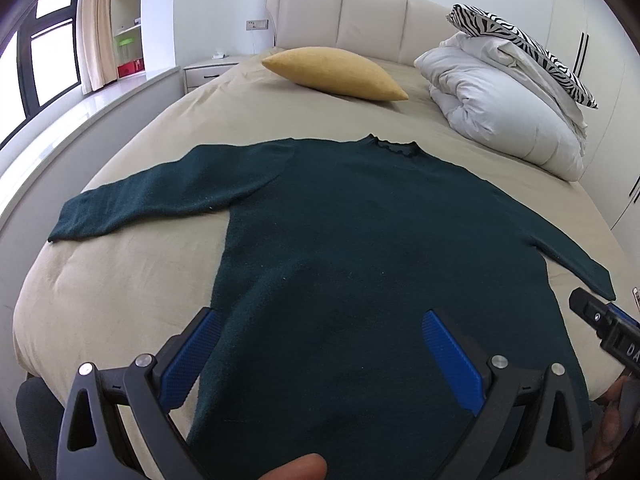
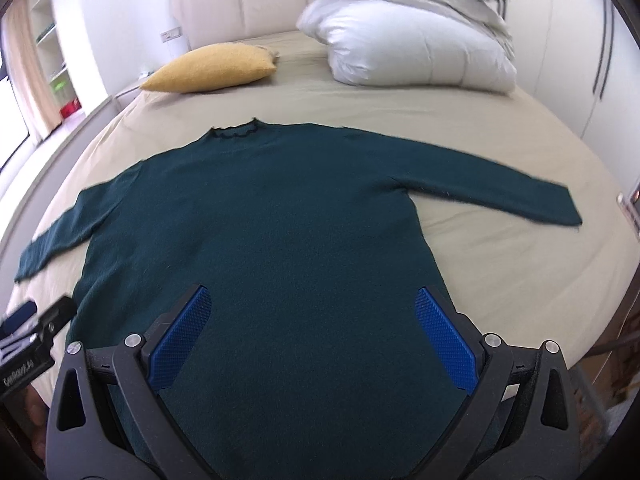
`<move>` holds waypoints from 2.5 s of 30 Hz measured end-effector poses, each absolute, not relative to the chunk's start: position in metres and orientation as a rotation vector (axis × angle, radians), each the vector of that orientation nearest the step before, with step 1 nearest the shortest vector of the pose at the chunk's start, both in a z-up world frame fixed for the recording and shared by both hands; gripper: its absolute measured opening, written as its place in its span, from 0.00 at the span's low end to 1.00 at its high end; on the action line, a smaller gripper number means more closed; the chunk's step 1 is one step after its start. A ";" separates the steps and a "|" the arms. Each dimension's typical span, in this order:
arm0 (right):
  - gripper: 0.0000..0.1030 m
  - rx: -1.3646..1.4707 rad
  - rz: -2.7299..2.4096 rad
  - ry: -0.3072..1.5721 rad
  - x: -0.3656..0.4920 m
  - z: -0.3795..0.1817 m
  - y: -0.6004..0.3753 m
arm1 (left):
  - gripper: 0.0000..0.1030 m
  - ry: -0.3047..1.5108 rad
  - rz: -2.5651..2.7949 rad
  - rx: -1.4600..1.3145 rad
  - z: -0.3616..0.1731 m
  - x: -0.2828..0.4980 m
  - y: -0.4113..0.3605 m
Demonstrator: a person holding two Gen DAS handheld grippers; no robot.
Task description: Fold small clothes
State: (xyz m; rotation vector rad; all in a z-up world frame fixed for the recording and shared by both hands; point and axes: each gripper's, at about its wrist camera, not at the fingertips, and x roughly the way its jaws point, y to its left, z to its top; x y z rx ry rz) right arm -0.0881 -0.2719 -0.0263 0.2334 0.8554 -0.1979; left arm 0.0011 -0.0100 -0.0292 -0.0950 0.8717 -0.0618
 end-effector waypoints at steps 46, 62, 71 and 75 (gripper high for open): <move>0.07 0.647 -0.089 0.632 0.083 -0.040 -0.557 | 0.76 1.047 -0.424 -0.461 -0.063 0.164 -0.040; 0.59 0.541 0.231 0.819 0.137 -0.126 -0.348 | 0.75 1.114 -0.569 -0.596 -0.084 0.210 -0.076; 0.59 0.775 0.154 0.769 0.054 -0.137 -0.402 | 0.47 1.213 -0.555 -0.461 -0.109 0.238 -0.147; 0.58 0.840 0.111 0.751 0.044 -0.150 -0.426 | 0.18 1.217 -0.499 -0.424 -0.113 0.249 -0.153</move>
